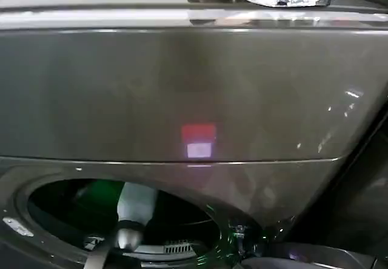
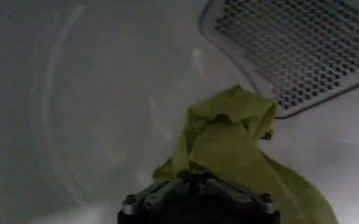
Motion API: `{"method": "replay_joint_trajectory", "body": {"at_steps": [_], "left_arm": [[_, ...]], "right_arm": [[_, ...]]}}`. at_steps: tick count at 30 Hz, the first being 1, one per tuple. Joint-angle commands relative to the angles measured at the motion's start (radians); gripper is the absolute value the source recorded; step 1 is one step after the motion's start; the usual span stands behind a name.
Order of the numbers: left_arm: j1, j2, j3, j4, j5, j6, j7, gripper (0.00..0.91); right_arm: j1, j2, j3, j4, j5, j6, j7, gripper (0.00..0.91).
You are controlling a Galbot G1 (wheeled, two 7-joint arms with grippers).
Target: Grasp the clothes from the dryer.
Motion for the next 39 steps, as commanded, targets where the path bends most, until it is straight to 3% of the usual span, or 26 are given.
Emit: {"method": "replay_joint_trajectory", "body": {"at_steps": [1,7,9,27,39], "left_arm": [[0.007,-0.049,-0.017,-0.013,-0.026,-0.007,-0.022,0.000],[-0.003,-0.049,-0.018,-0.012,-0.036,-0.006,-0.021,0.000],[-0.001,-0.049,-0.017,-0.013,-0.039,-0.006,-0.021,0.000],[-0.007,-0.049,-0.021,-0.009,-0.049,-0.011,-0.020,0.000],[0.134,-0.049,0.014,-0.228,-0.032,0.033,0.014,0.000]], "right_arm": [[-0.003,0.000,0.000,0.004,0.029,-0.006,0.002,0.907],[-0.008,0.007,0.003,0.019,0.010,-0.039,0.004,0.907],[-0.002,0.007,-0.003,0.013,0.030,-0.007,-0.002,0.907],[-0.006,0.004,0.001,-0.001,0.031,0.006,-0.012,0.907],[-0.003,0.007,-0.001,0.003,0.030,0.012,-0.015,0.907]]}}
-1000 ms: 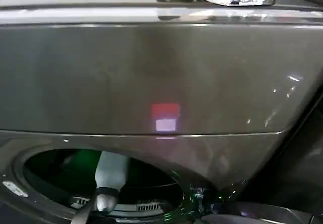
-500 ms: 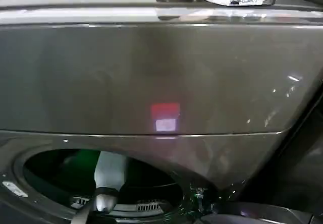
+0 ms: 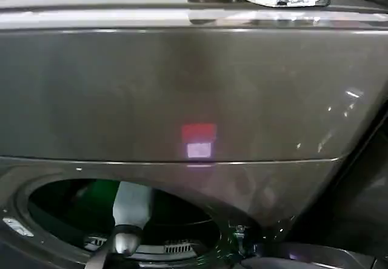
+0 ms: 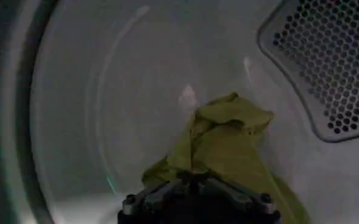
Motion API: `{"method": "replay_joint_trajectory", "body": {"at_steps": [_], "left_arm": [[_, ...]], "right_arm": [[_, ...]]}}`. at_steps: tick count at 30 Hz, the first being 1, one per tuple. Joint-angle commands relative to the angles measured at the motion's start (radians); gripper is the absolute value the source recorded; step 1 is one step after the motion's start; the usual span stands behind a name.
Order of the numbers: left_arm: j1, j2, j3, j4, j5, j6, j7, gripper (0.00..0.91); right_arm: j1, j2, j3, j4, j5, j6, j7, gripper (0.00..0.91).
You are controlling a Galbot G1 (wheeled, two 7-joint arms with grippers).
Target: Grasp the clothes from the dryer.
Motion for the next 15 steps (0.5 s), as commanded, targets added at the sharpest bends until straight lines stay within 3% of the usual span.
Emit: {"method": "replay_joint_trajectory", "body": {"at_steps": [1,15], "left_arm": [[0.134,-0.049,0.045,-0.200,0.000,0.036,0.018,0.000],[0.534,-0.004,0.137,-0.720,-0.043,0.147,0.029,0.000]], "right_arm": [[-0.001,0.001,0.001,0.002,0.001,0.004,-0.002,0.907],[-0.007,0.011,0.004,0.009,0.002,0.008,-0.006,0.907]]}}
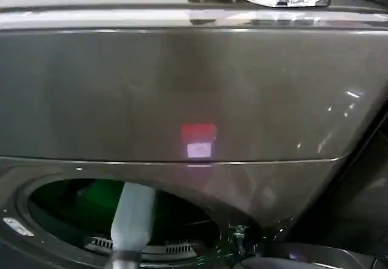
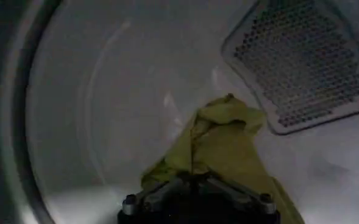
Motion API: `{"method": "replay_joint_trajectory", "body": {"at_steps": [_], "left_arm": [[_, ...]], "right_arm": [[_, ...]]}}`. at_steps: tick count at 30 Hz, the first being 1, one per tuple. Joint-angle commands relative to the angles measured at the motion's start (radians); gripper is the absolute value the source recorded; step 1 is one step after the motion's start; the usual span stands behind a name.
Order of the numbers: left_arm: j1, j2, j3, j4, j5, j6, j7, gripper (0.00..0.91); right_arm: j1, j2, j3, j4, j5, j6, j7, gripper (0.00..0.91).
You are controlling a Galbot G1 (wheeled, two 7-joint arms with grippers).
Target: Grasp the clothes from the dryer.
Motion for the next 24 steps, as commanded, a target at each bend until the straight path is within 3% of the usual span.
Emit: {"method": "replay_joint_trajectory", "body": {"at_steps": [1,16,24], "left_arm": [[0.323,0.002,0.044,-0.413,-0.023,0.070,0.006,0.000],[0.673,0.070,0.069,-0.745,-0.061,0.076,0.016,0.000],[0.725,0.075,0.062,-0.789,-0.072,0.097,0.016,0.000]], "right_arm": [[-0.004,0.004,0.003,0.003,0.001,0.001,-0.002,0.907],[-0.002,0.007,0.001,0.004,0.000,0.003,-0.001,0.907],[0.000,0.006,-0.007,-0.004,-0.003,0.015,-0.005,0.907]]}}
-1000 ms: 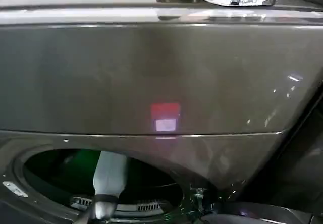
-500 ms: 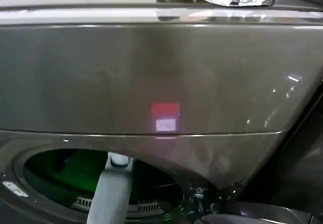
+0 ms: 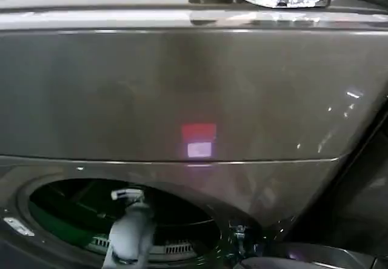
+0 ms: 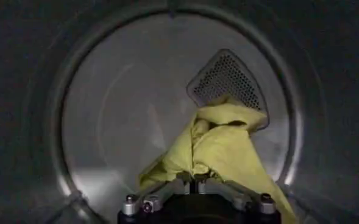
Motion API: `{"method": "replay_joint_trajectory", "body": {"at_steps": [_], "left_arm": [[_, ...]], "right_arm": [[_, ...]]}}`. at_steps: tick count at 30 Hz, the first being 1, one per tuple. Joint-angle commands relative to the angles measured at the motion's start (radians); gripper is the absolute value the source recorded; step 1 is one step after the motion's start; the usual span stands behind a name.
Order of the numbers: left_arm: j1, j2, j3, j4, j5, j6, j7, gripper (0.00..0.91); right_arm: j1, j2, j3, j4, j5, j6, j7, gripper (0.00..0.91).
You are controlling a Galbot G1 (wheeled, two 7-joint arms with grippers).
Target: Grasp the clothes from the dryer.
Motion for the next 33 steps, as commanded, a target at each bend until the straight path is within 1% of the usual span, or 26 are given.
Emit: {"method": "replay_joint_trajectory", "body": {"at_steps": [1,17,18,22,33], "left_arm": [[0.153,0.036,-0.002,-0.138,-0.015,0.013,0.000,0.000],[0.200,0.041,-0.011,-0.178,-0.017,0.016,-0.001,0.000],[0.202,0.041,-0.011,-0.180,-0.018,0.017,-0.002,0.000],[0.211,0.042,-0.012,-0.190,-0.020,0.016,-0.002,0.000],[0.227,0.041,-0.009,-0.202,-0.018,0.011,-0.002,0.000]], "right_arm": [[0.001,-0.003,-0.003,-0.006,-0.002,0.007,0.000,0.907],[0.001,-0.002,-0.007,-0.006,-0.005,0.017,0.000,0.907],[0.002,-0.002,-0.006,-0.003,-0.023,0.013,0.012,0.907],[0.008,0.004,-0.003,0.012,-0.020,0.001,-0.014,0.907],[0.006,0.005,0.008,0.022,0.001,-0.015,-0.014,0.907]]}}
